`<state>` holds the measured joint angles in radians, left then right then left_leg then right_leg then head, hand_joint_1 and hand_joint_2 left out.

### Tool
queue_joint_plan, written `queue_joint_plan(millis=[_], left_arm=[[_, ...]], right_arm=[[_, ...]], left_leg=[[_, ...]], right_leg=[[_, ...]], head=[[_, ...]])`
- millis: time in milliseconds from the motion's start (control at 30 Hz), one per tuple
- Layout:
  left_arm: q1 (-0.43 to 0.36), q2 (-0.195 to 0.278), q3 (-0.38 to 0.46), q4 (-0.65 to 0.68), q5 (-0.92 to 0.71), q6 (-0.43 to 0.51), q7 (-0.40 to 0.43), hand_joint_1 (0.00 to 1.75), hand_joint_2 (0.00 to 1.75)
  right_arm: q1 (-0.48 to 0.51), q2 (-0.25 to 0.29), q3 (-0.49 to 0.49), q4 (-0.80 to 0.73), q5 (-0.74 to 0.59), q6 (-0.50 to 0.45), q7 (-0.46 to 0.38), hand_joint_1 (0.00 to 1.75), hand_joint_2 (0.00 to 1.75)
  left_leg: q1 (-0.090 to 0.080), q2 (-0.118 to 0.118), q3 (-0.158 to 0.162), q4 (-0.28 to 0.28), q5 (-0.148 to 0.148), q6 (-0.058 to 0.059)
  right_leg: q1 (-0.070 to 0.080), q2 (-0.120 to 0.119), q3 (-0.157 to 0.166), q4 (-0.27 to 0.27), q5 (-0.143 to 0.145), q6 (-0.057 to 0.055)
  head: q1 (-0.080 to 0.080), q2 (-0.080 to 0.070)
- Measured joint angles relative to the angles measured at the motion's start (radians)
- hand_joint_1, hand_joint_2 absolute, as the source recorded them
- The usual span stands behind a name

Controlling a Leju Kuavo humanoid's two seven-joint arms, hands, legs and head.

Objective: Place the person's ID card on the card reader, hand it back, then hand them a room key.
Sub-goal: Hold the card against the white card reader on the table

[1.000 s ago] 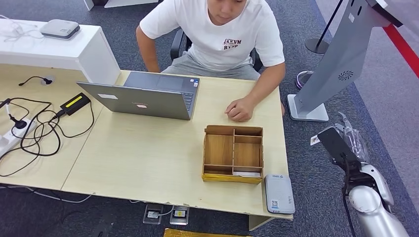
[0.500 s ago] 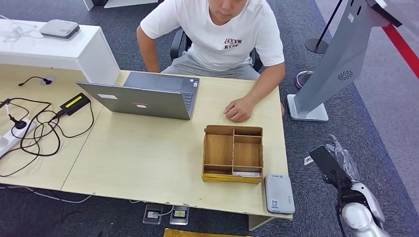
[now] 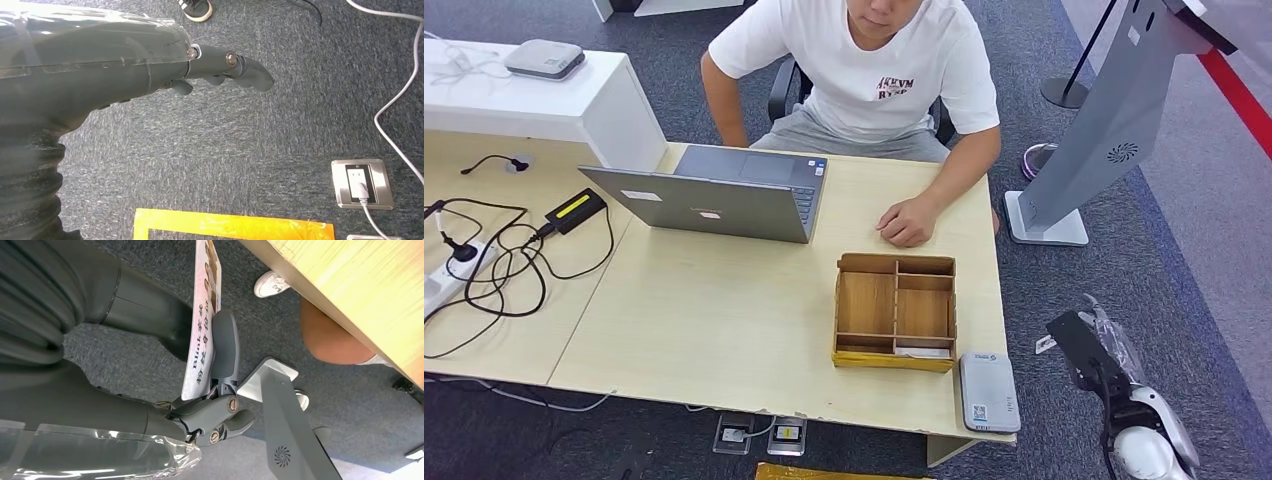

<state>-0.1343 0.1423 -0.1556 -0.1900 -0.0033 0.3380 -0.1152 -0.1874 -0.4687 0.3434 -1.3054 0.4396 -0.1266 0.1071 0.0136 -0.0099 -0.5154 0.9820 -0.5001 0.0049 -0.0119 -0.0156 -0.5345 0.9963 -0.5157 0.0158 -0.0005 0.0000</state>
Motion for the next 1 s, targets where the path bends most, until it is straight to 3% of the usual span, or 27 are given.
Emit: queue_joint_plan(millis=[600, 1000], left_arm=[[-0.001, 0.000, 0.000, 0.000, 0.013, 0.002, 0.000, 0.00, 1.75], [-0.003, 0.000, 0.000, 0.000, 0.032, 0.003, 0.000, 0.00, 1.75]], right_arm=[[0.052, -0.053, 0.062, -0.083, -0.040, -0.025, 0.053, 1.75, 1.75], [0.068, -0.061, 0.099, -0.111, -0.042, -0.024, 0.060, 1.75, 1.75]], left_leg=[[0.000, 0.001, 0.000, 0.000, 0.000, 0.000], [0.000, 0.001, 0.000, 0.000, 0.000, 0.000]], right_leg=[[0.000, 0.000, 0.000, 0.000, 0.000, 0.000], [0.000, 0.000, 0.000, 0.000, 0.000, 0.000]], head=[[0.000, 0.000], [0.000, 0.000]])
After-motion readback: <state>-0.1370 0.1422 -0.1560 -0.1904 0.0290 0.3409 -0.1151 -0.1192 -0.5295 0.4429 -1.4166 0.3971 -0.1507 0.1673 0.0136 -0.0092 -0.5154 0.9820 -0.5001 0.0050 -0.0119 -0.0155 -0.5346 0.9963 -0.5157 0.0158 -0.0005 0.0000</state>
